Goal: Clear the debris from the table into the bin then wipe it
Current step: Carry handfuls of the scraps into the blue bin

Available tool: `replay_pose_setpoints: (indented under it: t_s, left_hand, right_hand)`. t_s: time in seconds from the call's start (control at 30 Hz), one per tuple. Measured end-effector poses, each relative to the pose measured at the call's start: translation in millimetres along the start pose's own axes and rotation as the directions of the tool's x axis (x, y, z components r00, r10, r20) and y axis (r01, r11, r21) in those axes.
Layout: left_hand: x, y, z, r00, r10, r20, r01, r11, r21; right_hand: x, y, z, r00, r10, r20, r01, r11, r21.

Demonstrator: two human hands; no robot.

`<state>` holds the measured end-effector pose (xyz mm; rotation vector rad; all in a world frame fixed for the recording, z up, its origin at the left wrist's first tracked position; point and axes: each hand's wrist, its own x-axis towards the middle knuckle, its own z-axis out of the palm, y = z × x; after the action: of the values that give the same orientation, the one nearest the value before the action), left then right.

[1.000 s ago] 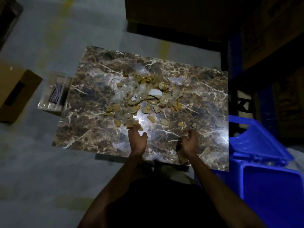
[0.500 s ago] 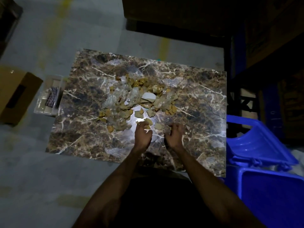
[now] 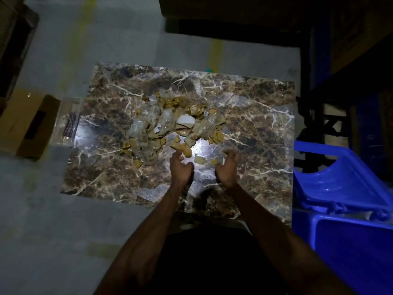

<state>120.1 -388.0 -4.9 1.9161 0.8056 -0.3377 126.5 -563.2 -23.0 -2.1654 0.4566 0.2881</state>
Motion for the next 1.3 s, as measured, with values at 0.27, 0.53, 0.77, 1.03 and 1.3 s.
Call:
replay_pose_setpoints:
  t_s: [0.27, 0.53, 0.77, 1.03, 1.3]
  left_hand:
    - [0, 10, 5, 0.995, 0.069, 0.070, -0.068, 0.997, -0.021]
    - [12, 5, -2, 0.999, -0.022, 0.024, 0.025, 0.994, -0.104]
    - [31, 14, 0, 0.994, 0.032, 0.104, -0.024, 0.997, -0.074]
    - [48, 9, -14, 0.999, 0.037, 0.039, -0.035, 0.998, -0.048]
    - [46, 22, -8, 0.990, -0.028, 0.137, 0.044, 0.992, -0.118]
  right_hand:
    - [-4, -27, 17, 0.979, -0.181, 0.094, 0.171, 0.980, 0.105]
    - [-1, -25, 26, 0.988, -0.106, 0.117, 0.108, 0.994, -0.011]
    - [5, -64, 27, 0.993, -0.115, 0.001, 0.115, 0.991, 0.062]
    - [57, -87, -4, 0.972, -0.211, -0.106, 0.176, 0.948, -0.266]
    - [57, -75, 9, 0.944, -0.316, 0.098, 0.327, 0.936, -0.133]
